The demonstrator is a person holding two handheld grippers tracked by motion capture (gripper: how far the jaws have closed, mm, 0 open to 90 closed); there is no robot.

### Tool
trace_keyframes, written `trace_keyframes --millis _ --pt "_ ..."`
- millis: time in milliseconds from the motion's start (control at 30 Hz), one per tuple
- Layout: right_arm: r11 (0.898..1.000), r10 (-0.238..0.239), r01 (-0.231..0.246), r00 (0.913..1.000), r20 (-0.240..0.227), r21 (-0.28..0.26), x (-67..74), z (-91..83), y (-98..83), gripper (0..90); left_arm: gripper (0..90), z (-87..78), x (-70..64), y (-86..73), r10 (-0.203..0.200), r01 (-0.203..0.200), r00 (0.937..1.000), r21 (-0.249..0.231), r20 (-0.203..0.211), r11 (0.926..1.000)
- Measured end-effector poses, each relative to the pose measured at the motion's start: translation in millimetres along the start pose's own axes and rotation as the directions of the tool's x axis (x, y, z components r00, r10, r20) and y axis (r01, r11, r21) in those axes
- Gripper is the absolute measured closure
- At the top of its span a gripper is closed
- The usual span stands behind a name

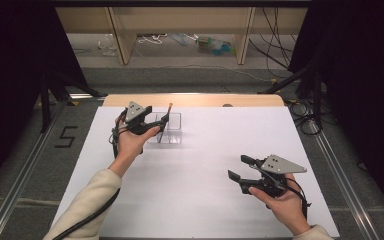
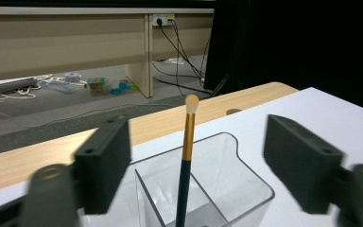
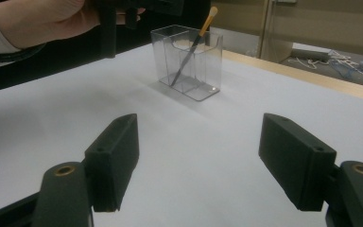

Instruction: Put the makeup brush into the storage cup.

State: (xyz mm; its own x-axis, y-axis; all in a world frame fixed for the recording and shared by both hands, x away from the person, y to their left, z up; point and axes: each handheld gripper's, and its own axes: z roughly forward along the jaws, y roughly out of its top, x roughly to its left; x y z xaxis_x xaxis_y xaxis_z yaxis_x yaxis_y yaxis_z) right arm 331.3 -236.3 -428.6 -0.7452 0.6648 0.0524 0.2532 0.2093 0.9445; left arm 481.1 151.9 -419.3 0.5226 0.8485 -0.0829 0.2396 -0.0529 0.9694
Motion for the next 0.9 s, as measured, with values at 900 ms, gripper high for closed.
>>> trace_keyframes --millis 900 --pt "1.0 0.029 -0.029 0.9995 0.009 -0.01 -0.6 -2.3 1.5 26.9 15.4 -56.3 -19.9 -8.1 0.059 -0.057 0.9877 -0.017 0.145 0.9982"
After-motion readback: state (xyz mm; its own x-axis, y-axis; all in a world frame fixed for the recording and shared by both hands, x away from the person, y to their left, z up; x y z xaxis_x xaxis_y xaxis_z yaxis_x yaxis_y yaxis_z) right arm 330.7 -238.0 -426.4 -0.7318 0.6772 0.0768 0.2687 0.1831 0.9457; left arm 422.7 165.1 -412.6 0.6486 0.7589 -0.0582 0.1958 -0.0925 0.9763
